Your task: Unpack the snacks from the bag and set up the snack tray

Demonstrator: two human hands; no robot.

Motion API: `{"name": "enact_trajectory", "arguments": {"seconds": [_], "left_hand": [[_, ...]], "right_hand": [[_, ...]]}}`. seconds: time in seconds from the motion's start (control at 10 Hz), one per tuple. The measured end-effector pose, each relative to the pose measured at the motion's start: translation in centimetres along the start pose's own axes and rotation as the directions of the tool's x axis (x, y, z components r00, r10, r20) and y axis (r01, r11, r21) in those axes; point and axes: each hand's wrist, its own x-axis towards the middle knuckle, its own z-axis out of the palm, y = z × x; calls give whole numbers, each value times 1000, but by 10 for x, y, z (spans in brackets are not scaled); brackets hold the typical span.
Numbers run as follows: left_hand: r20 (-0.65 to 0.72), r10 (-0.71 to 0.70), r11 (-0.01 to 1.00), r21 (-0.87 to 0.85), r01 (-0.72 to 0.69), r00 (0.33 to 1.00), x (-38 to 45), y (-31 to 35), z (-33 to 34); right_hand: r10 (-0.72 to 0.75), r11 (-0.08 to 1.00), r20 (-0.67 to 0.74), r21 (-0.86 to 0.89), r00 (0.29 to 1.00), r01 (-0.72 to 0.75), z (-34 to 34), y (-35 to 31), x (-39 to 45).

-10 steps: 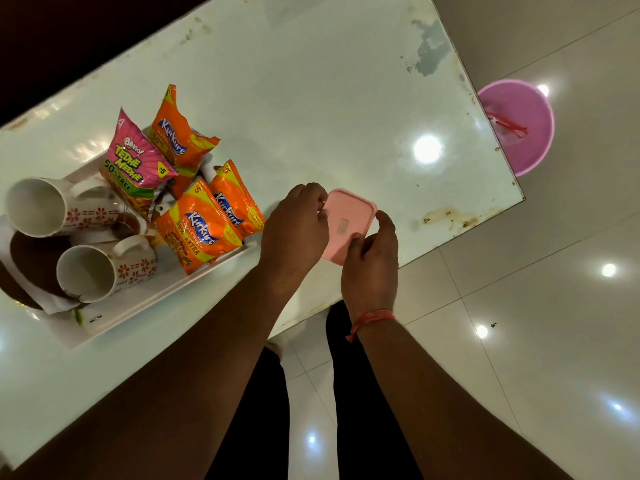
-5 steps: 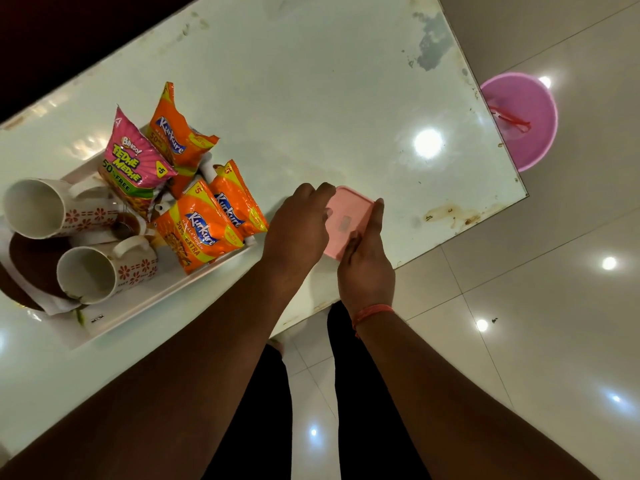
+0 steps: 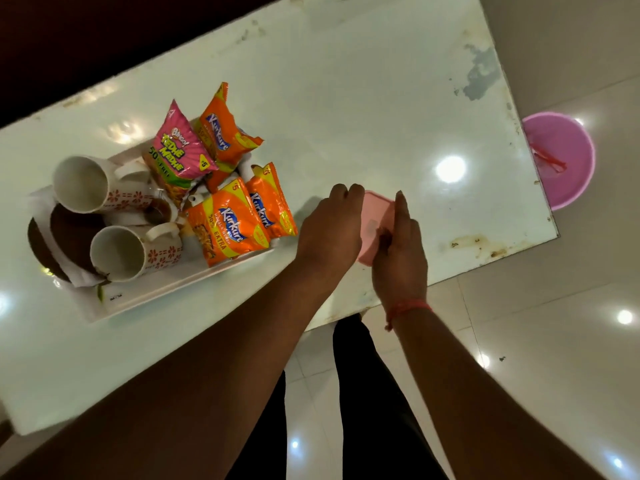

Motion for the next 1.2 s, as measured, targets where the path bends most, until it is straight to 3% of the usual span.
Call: {"name": "enact_trajectory", "arguments": {"seconds": [0.2, 0.3, 0.5, 0.7, 0.8, 0.9, 1.0, 1.2], "left_hand": [[-51, -189, 977, -112, 182, 981, 45, -12, -31], [-85, -272, 962, -47, 269, 959, 67, -26, -49], [-87, -318, 948, -25, 317, 944, 79, -37, -58], [-84, -224, 968, 98, 232, 971, 74, -41, -67], [-170, -138, 968, 184, 169, 976, 64, -48, -76], [-305, -4, 963, 256, 86, 952, 41, -59, -83], [-337, 34, 963, 264, 60, 941, 19, -64, -84], [-417, 20, 951, 289, 112, 908, -60, -118, -82]], "right_hand": [[-196, 970, 119, -119, 973, 210, -7, -40, 78], [-324, 903, 236, -212, 916, 373, -3, -71, 115], [-388, 832, 314, -285, 867, 476, 1, -87, 136], [-308, 862, 362, -285, 880, 419, -4, -88, 132], [-330, 853, 272, -326, 904, 409, -6, -91, 124], [-444, 792, 101, -420, 890, 443, -7, -99, 107], [-496, 757, 63, -459, 866, 466, -7, -104, 88], [-603, 620, 153, -527, 783, 581, 15, -120, 27]]}}
